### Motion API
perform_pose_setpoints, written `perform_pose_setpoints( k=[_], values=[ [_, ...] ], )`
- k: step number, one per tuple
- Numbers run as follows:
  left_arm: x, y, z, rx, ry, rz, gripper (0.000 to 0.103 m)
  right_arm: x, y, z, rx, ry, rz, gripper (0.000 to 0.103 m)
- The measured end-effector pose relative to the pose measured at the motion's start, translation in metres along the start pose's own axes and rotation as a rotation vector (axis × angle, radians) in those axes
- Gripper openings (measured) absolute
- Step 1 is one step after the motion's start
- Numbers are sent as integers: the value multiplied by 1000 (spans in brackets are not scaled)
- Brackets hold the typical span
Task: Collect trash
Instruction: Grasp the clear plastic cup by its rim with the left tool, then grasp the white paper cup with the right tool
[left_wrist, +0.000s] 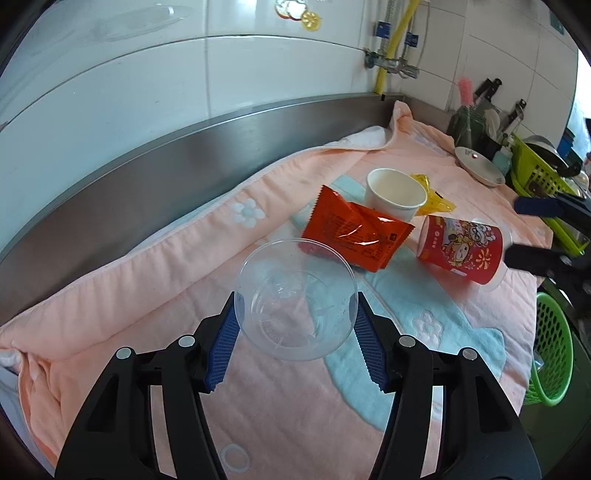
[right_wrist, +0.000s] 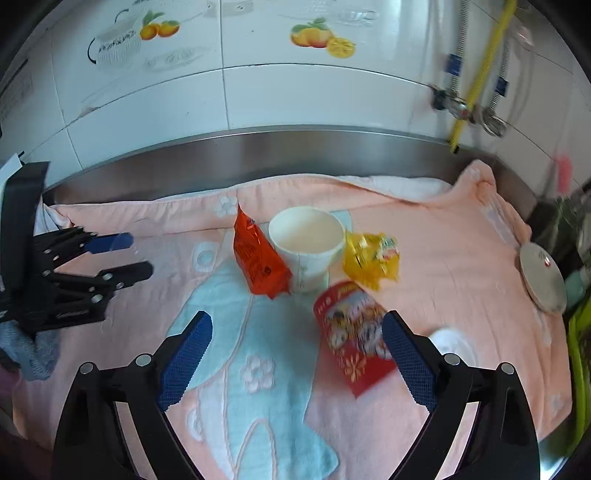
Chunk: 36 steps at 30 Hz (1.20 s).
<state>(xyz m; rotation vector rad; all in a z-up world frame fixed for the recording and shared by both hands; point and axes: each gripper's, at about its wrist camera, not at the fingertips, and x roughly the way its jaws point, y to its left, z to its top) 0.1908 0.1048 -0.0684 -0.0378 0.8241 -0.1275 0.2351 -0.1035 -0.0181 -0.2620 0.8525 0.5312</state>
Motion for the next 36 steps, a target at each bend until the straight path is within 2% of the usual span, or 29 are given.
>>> perform_pose_setpoints(
  k=[5, 12, 24, 36],
  values=[
    [-10, 14, -7, -28, -3, 11, 59, 29, -4, 30, 5, 28, 40, 84],
    [-18, 26, -9, -51, -15, 25, 59, 65, -17, 61, 32, 55, 81, 84],
    [-20, 35, -10, -81, -25, 24, 59, 97, -29, 71, 73, 88, 159, 89],
    [-21, 31, -7, -70, -37, 11, 59, 118, -23, 73, 31, 126, 115, 91]
  ],
)
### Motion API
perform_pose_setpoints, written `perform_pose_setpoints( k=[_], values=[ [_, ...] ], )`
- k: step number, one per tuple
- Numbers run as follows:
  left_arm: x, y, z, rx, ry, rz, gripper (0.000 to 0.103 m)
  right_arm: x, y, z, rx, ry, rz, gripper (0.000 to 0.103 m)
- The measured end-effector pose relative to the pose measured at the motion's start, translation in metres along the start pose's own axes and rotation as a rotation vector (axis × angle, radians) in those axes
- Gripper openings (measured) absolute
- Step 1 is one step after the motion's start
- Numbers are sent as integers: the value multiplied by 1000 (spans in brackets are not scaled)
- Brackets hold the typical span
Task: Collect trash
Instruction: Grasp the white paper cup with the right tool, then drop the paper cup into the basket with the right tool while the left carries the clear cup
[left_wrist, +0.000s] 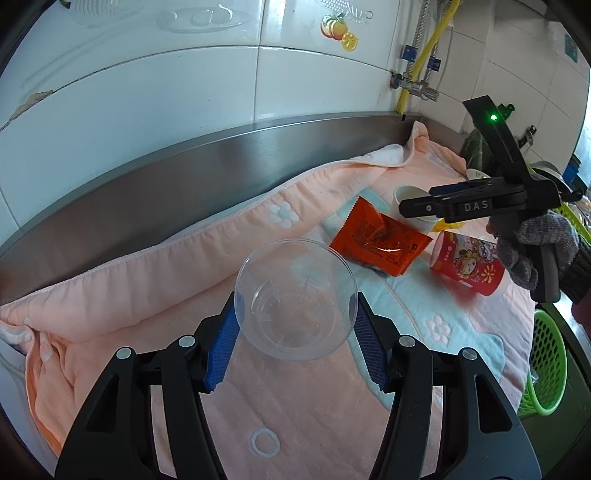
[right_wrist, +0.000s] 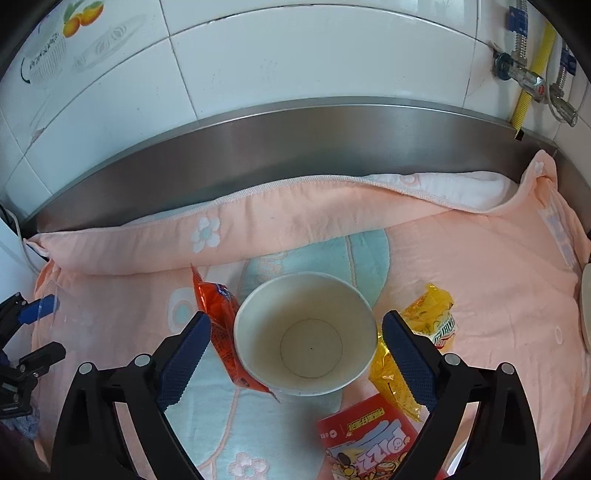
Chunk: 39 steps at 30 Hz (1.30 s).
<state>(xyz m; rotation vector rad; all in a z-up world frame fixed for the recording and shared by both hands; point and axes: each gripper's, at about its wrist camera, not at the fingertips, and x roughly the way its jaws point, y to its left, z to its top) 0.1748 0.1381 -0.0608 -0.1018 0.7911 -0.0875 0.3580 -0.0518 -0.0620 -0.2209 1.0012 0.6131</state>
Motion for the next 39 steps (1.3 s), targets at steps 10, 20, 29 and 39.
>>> perform_pose_setpoints(
  k=[10, 20, 29, 39],
  values=[
    [2, -6, 1, 7, 3, -13, 59, 6, 3, -3, -31, 31, -64, 73],
    [-7, -16, 2, 27, -17, -39, 59, -54, 13, -16, 17, -92, -23, 71],
    [-20, -52, 0, 98, -29, -107, 59, -148, 22, -79, 91, -231, -32, 71],
    [-37, -121, -16, 226, -26, -258, 59, -235, -25, -220, 328, -224, -241, 71]
  ],
)
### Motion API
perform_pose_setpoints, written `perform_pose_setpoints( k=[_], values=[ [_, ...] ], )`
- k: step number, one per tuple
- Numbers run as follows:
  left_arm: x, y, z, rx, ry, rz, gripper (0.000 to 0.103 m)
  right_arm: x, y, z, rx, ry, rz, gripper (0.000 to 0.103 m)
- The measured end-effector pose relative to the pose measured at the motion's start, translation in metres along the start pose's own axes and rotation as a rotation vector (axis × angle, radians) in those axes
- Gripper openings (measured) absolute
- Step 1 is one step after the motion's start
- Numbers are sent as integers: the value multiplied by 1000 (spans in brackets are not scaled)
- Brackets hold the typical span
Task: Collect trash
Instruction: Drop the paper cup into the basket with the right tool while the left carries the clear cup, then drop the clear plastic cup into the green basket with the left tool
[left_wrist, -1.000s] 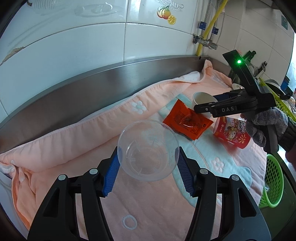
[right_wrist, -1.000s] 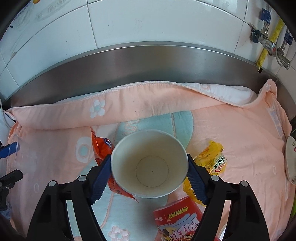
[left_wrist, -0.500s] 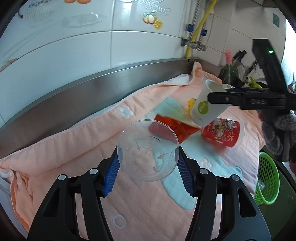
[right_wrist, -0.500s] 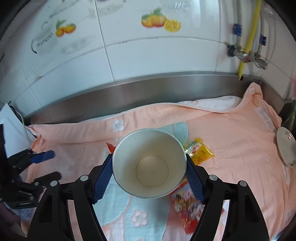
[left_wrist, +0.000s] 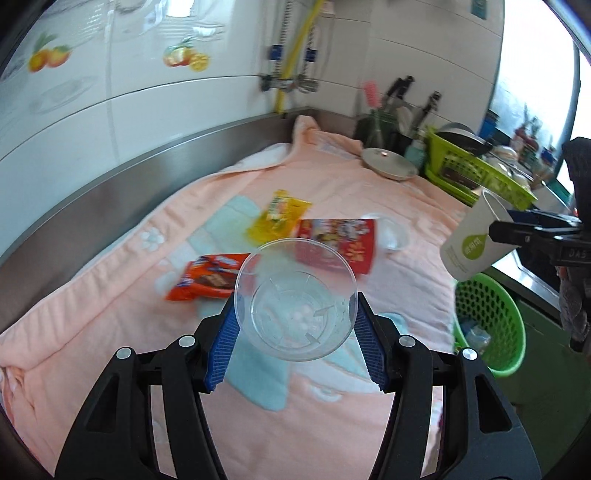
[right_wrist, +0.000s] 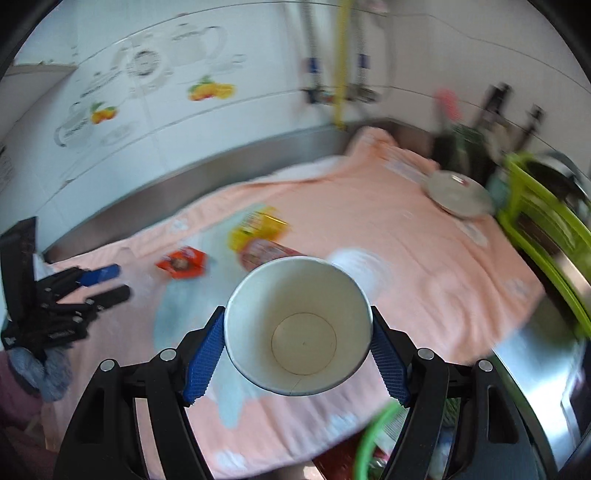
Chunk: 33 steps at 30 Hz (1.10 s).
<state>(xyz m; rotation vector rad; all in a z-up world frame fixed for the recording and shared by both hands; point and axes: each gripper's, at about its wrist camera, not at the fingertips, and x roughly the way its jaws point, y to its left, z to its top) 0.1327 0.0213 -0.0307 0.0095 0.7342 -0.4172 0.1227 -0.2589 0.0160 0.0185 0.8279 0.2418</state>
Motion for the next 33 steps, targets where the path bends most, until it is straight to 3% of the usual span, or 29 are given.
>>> perform_pose_setpoints(
  k=[8, 16, 23, 33],
  values=[
    [9, -62, 1, 88, 25, -112, 59, -16, -101, -83, 235, 103, -195, 72],
    [23, -129, -4, 156, 59, -184, 59, 5, -167, -140, 411, 207, -229, 74],
    [39, -188, -10, 204, 95, -245, 59, 14, -194, -150, 450, 202, -192, 82],
    [93, -273, -28, 265, 219, -331, 59, -32, -206, -152, 398, 117, -193, 83]
  ],
)
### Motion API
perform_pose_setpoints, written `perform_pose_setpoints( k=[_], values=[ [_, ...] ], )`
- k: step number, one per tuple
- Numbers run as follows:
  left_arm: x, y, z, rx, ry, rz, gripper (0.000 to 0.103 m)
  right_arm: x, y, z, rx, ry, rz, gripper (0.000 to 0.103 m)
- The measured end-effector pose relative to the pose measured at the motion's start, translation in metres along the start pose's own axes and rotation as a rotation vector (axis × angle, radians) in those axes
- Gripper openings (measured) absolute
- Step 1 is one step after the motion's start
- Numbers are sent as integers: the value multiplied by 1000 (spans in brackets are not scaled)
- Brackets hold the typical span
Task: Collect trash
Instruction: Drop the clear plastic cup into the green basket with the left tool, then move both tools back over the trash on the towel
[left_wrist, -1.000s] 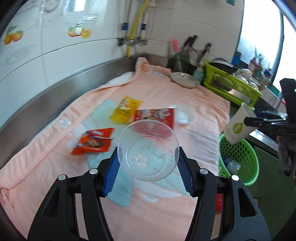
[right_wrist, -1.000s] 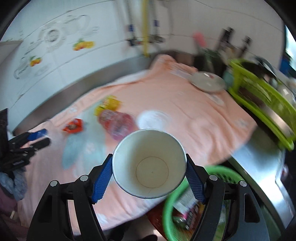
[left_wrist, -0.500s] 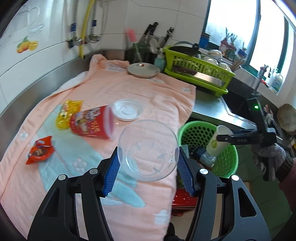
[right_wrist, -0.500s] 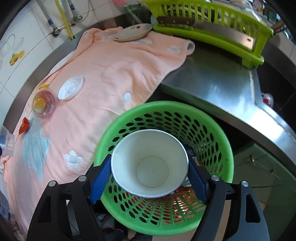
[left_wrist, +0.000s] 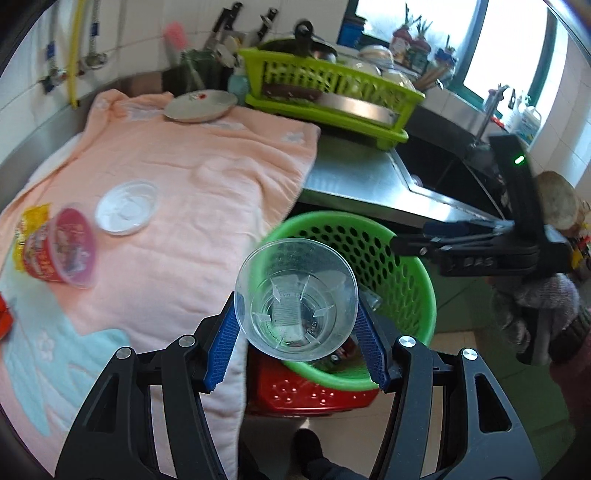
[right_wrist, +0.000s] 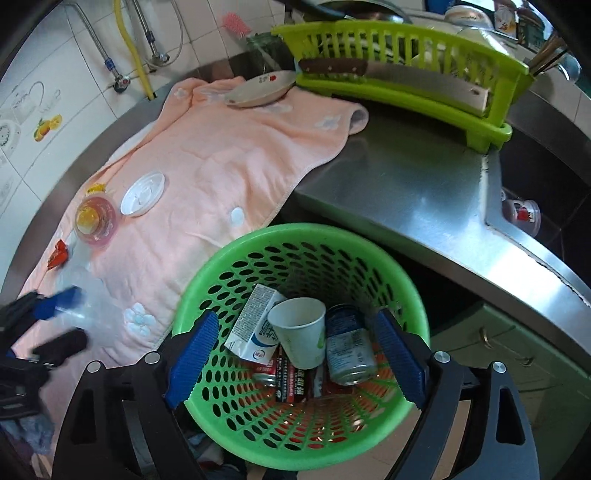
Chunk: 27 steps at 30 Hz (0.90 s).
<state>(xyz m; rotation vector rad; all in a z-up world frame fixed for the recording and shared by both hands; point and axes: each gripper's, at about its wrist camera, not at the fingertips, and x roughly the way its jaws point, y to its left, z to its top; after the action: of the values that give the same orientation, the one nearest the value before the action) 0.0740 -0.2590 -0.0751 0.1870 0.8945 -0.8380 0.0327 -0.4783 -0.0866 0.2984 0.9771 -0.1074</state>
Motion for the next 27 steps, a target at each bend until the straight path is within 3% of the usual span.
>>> perform_pose_setpoints(
  k=[10, 13, 18, 27],
  values=[
    [63, -32, 3, 4, 117, -52, 63, -43, -35, -9, 63, -99, 6, 85],
    [71, -34, 3, 0, 132, -62, 70, -49, -38, -11, 66, -110, 11, 85],
    [77, -34, 1, -13, 145, -67, 76, -47, -37, -7, 70, -109, 34, 85],
    [52, -9, -6, -63, 111, -15, 77, -40, -10, 4, 2, -112, 73, 85]
  ],
)
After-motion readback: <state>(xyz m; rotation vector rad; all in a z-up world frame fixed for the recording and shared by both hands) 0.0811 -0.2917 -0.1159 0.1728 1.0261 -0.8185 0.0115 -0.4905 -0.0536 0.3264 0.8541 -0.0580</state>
